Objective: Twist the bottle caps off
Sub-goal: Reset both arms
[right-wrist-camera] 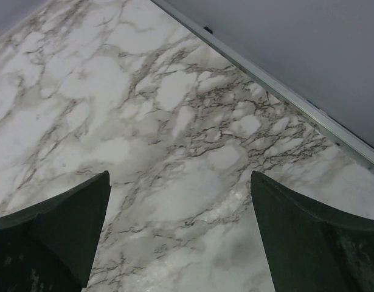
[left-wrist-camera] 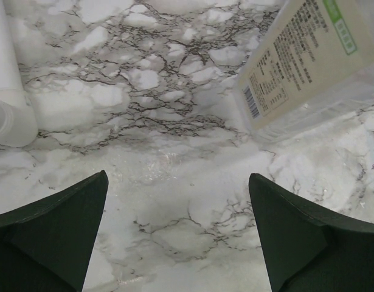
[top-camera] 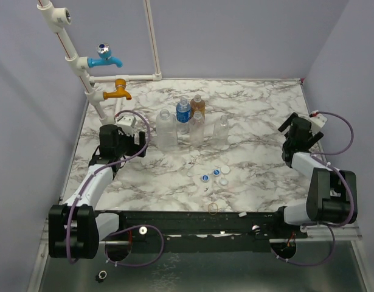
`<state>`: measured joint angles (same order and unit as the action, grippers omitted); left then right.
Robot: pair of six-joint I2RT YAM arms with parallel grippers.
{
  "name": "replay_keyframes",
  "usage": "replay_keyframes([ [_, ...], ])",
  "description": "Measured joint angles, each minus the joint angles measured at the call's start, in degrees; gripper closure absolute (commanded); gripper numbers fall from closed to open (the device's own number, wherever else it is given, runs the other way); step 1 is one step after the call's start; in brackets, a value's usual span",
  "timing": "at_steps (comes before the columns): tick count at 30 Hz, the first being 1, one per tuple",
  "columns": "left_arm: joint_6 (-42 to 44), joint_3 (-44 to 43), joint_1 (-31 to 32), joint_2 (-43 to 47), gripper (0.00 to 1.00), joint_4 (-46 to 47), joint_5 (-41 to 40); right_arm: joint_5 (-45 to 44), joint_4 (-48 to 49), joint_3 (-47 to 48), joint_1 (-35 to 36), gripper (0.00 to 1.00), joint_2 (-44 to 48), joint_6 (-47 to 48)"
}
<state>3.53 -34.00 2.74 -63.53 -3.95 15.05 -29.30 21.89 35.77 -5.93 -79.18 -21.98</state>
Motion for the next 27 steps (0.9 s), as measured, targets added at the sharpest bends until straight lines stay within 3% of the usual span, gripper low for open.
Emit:
replay_keyframes([
  [7, -0.07, 4.92, -2.67, -3.93, 0.01, 13.79, -0.22, 1.16, 11.96, -8.92, -2.67, 0.00, -1.95, 5.33],
  [16, -6.34, 5.95, -13.22, -17.25, 0.01, 31.93, 2.45, 8.52, 22.64, -14.08, -2.69, 0.00, -1.16, 9.20],
  [27, -12.33, 13.51, -14.03, -26.40, 0.01, 58.21, 5.92, 15.28, 38.03, -19.17, -2.69, 0.00, -6.62, 9.60],
])
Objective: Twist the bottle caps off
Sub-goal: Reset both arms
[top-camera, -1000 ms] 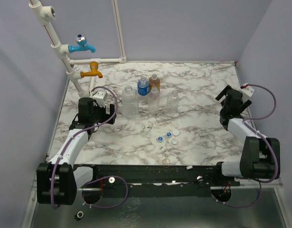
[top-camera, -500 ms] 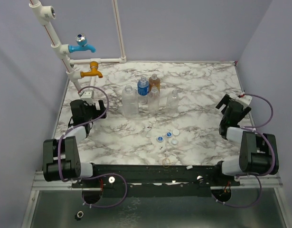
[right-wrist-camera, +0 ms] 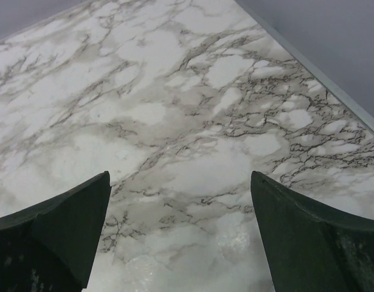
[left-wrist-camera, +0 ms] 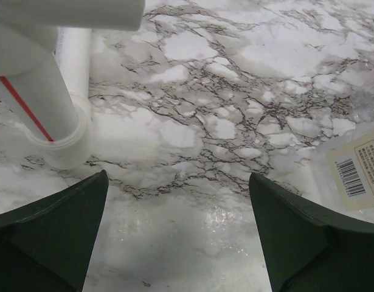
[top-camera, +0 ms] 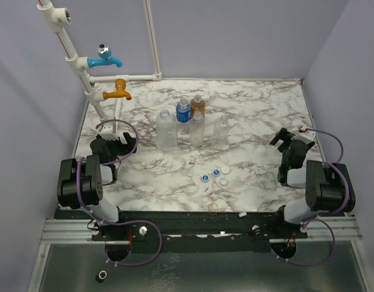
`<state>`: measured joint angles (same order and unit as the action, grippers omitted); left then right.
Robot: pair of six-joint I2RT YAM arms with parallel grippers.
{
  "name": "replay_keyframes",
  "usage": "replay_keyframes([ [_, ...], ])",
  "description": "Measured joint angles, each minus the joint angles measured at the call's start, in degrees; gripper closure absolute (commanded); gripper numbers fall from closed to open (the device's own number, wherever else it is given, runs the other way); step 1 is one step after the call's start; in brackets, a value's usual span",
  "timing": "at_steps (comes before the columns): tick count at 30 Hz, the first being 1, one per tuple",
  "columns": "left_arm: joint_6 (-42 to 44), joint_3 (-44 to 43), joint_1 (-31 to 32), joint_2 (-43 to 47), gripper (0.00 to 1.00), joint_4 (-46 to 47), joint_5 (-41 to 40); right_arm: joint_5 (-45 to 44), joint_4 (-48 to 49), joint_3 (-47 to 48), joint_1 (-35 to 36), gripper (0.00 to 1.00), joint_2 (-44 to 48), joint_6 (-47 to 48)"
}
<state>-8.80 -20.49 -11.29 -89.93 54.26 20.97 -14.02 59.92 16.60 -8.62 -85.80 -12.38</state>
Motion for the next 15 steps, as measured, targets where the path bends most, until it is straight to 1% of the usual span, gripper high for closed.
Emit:
replay_keyframes([
  [3, -0.28, 1.60, 0.57, -1.42, 0.01, 3.48, 0.09, 1.95, 1.97, -1.40, 0.00, 0.00, -1.36, 0.70],
  [6, -0.35, 1.90, 1.09, -1.42, 0.01, 6.45, -0.02, 5.38, 5.97, -2.47, 0.00, 0.00, -2.49, 2.08],
  [8, -0.33, 1.90, 1.73, -1.42, 0.02, 7.82, -0.79, 6.69, 13.07, -4.35, 0.57, 0.00, -5.33, 3.41],
  [9, -0.31, 1.99, 2.10, -1.42, 0.01, 8.35, -1.29, 6.91, 14.14, -5.33, 1.03, 0.00, -6.19, 3.69],
  [10, -0.22, 2.60, 2.60, -1.66, 0.01, 9.99, -2.29, 7.02, 13.46, -5.90, 1.18, 0.00, -6.29, 3.82],
  [12, -0.17, 5.05, 3.30, -3.56, 0.01, 16.76, -3.32, 7.10, 13.90, -5.22, 1.64, 0.00, -6.86, 4.24],
  [15, 0.26, 7.17, 4.42, -4.55, 0.01, 16.87, -5.09, 7.21, 13.77, -3.61, 1.90, 0.00, -6.93, 4.46],
])
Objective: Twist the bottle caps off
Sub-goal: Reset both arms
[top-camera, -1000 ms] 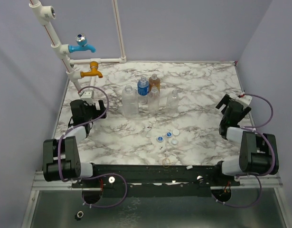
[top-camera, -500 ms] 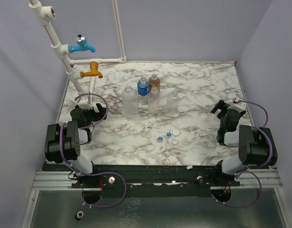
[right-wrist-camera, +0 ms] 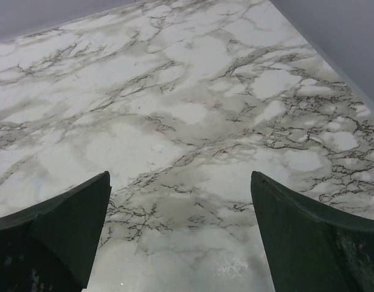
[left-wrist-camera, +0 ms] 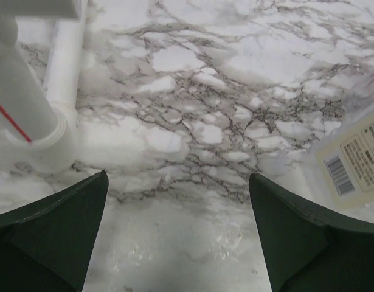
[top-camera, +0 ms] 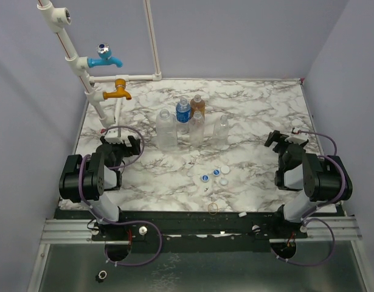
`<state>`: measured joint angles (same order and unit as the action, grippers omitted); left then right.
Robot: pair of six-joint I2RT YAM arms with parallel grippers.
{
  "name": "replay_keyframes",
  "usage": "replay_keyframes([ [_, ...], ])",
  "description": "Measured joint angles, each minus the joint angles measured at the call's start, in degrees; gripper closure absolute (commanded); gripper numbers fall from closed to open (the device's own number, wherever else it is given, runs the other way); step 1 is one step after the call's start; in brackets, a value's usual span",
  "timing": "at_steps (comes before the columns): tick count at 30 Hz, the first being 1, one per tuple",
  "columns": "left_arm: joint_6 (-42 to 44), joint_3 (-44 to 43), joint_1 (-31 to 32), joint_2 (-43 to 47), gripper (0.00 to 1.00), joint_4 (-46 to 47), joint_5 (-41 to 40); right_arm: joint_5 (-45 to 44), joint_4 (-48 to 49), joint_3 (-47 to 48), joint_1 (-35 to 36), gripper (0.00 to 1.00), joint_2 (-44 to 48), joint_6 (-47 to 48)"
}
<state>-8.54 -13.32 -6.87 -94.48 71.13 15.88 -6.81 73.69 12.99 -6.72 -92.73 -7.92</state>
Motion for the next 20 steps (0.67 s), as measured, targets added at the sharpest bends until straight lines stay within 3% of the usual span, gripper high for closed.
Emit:
replay_keyframes([
  [6, 0.17, -4.74, 0.96, -0.24, 0.01, -2.12, -2.38, 0.07, 1.18, 0.11, 0.00, 0.00, -0.15, 0.55],
  [20, 0.22, -4.74, 1.01, -0.24, 0.01, -3.61, -3.52, 0.74, 1.66, 0.11, 0.02, 0.00, -0.17, 1.16],
])
